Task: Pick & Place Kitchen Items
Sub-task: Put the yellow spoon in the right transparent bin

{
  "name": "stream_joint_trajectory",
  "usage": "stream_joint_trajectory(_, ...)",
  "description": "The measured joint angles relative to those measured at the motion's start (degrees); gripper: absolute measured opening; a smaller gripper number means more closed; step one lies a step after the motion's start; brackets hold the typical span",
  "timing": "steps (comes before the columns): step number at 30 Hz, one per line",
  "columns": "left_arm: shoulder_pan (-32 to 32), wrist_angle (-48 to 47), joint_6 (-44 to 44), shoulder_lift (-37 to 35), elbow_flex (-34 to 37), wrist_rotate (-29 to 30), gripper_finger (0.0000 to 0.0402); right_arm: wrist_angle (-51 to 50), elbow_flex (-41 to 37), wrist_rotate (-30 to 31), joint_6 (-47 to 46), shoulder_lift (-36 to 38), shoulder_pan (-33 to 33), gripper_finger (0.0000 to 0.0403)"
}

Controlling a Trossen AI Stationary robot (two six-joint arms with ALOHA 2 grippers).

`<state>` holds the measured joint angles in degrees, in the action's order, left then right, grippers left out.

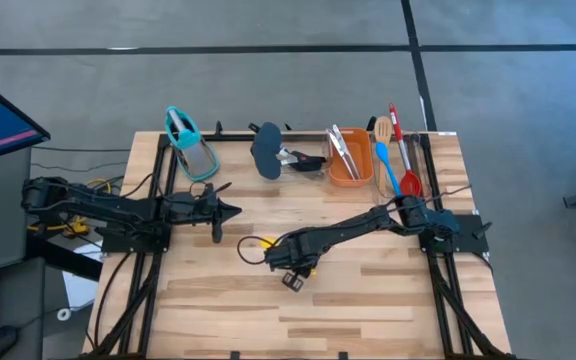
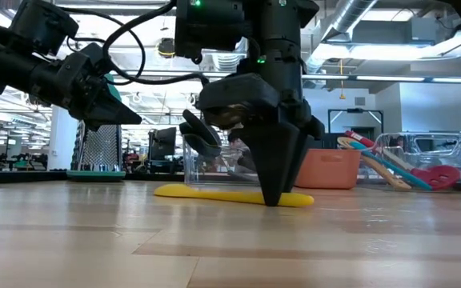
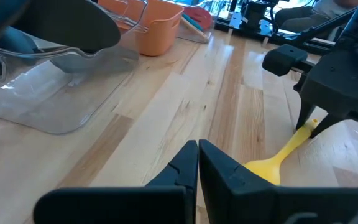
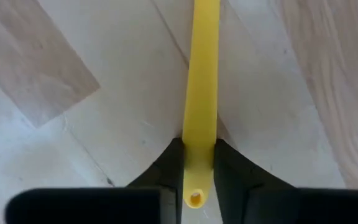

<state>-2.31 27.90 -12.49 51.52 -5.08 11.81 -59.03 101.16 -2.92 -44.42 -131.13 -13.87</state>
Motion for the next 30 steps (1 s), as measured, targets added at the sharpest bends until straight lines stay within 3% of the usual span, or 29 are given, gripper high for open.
stream_joint_trajectory(14, 0.0, 0.0, 0.0, 0.0, 0.0, 0.0, 0.0001, -0.2, -0.3, 0.3, 5.0, 1.0, -0.1, 0.0048)
stream_joint_trajectory(25, 0.0, 0.0, 0.0, 0.0, 0.0, 0.1, 0.0001, -3.2, -0.4, 7.7, 6.0, 6.8, 0.8, 0.0048)
stream_joint_trajectory(30, 0.0, 0.0, 0.0, 0.0, 0.0, 0.1, 0.0001, -10.4, -0.3, 13.0, 5.5, 11.4, 1.9, 0.0048)
